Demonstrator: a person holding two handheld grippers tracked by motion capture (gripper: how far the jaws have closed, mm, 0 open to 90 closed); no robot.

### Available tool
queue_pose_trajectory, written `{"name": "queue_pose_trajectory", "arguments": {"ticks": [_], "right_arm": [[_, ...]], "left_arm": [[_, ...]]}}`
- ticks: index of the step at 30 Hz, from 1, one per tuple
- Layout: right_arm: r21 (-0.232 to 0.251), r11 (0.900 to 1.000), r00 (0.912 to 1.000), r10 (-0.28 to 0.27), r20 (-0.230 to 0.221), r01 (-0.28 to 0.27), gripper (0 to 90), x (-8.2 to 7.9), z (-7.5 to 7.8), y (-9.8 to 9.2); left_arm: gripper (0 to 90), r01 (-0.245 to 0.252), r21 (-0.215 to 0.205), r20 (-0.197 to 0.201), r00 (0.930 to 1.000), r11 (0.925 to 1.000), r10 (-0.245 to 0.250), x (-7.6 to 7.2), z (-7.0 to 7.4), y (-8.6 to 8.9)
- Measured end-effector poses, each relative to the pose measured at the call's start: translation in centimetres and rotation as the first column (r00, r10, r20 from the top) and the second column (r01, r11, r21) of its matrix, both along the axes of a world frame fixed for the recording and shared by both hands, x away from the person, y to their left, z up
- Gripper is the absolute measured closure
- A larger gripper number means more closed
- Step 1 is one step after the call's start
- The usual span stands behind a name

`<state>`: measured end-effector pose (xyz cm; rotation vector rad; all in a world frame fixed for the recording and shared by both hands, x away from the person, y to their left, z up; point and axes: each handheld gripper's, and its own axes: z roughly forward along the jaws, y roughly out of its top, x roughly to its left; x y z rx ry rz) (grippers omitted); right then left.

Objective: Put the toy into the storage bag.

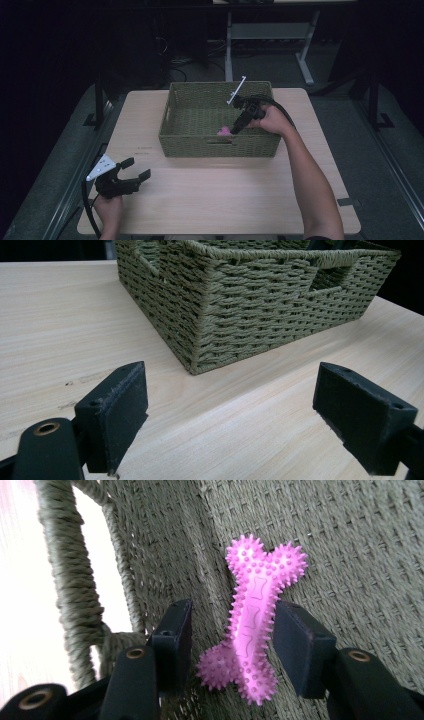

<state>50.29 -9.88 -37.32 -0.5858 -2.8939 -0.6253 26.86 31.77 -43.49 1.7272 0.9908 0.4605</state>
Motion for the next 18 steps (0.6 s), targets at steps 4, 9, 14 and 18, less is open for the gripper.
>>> {"name": "queue_pose_trajectory", "arguments": {"ticks": [4, 9, 14, 18], "right_arm": [[0.004, 1.0, 0.9999, -0.005, 0.011, 0.005, 46.3, -0.3, 0.6, -0.2], [0.007, 1.0, 0.9993, -0.02, 0.033, 0.02, 43.4, -0.6, 1.5, -0.7], [0.028, 0.999, 0.9985, -0.037, 0.041, 0.036, 41.2, -0.9, 2.3, -1.2], [0.03, 0.999, 0.9977, -0.045, 0.051, 0.043, 38.3, -1.2, 2.9, -1.6]], "left_arm": [[13.9, 0.004, 0.001, -0.002, 1.0, 1.0, -0.004, 0.0, 0.0, 0.0], [13.9, 0.001, 0.002, 0.0, 1.0, 1.0, -0.001, -0.1, 0.0, 0.1], [13.9, 0.002, 0.002, -0.001, 1.0, 1.0, -0.002, -0.1, 0.0, 0.0], [13.9, 0.002, 0.001, -0.002, 1.0, 1.0, -0.002, -0.1, 0.0, 0.0]]}}
